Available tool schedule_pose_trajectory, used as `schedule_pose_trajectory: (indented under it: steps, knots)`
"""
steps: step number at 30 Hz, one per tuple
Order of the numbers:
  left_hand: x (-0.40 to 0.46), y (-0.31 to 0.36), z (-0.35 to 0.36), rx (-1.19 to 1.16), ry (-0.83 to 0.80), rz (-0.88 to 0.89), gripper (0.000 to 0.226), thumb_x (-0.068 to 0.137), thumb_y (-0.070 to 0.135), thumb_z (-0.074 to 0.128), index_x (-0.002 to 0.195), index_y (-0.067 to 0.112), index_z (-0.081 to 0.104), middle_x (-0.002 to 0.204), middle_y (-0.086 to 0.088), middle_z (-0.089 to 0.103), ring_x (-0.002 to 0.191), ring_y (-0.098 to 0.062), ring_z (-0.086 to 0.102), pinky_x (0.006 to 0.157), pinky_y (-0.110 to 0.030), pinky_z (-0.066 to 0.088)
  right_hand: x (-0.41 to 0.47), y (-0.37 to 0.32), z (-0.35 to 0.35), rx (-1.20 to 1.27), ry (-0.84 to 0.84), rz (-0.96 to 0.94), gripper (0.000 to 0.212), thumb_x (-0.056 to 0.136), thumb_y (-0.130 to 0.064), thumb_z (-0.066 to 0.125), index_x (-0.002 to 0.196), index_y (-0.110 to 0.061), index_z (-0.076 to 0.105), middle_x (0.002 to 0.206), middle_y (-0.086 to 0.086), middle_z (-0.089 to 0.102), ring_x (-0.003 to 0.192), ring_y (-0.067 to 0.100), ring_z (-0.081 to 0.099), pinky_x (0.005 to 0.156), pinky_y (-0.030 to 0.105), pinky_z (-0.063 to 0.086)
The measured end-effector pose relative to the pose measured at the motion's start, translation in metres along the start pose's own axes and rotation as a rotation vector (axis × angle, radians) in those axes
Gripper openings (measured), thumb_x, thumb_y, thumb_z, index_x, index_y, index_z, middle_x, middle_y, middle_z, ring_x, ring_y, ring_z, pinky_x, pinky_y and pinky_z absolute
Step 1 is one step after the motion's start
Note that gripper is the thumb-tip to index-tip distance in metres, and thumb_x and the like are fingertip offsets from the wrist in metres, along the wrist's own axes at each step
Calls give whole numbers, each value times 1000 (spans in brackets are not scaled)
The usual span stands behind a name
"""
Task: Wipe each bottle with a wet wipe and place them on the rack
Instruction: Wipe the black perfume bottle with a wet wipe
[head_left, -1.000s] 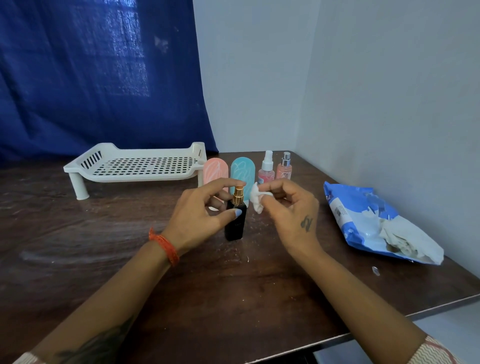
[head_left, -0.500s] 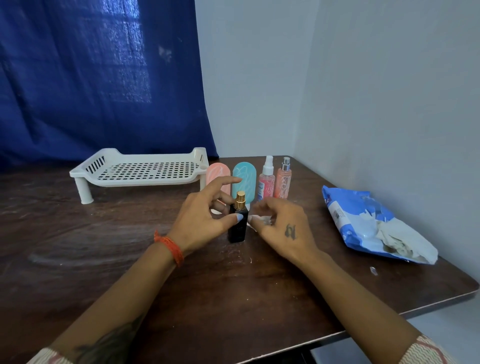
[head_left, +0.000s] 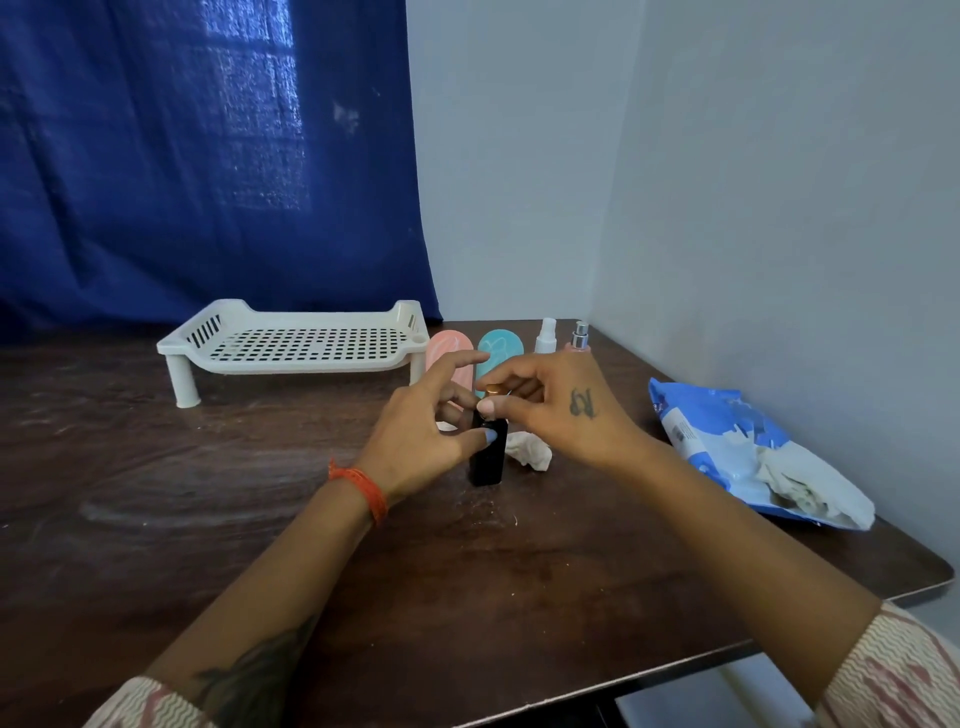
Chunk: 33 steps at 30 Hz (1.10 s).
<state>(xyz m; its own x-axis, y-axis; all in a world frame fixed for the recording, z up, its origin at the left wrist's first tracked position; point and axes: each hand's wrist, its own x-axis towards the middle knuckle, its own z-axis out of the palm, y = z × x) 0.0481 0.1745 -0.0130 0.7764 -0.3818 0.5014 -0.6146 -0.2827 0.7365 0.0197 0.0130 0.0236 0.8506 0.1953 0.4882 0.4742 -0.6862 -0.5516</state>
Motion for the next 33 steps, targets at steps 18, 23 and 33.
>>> schedule_pose_trajectory:
  steps: [18,23,33]
  knots:
    - [13,-26,-31,5,537,-152,31,86,34,65,114,23,60,106,8,62,80,2,57,86,-35,51,78,-42,-11,57,11,-61,8,78,-10,72,85,-8,73,71,2,70,69,22,68,72,29,57]
    - [15,-36,-33,10,632,-209,37,86,35,65,119,22,57,113,6,61,86,-9,58,88,-36,49,114,-47,0,82,37,-61,13,79,-10,72,88,-2,72,72,4,68,60,13,64,63,20,56]
    - [20,-39,-30,-88,729,-366,40,87,34,62,124,24,52,124,3,58,97,-13,59,95,-39,47,188,-24,36,13,108,-16,12,79,-9,71,88,0,71,76,9,69,68,24,68,73,31,57]
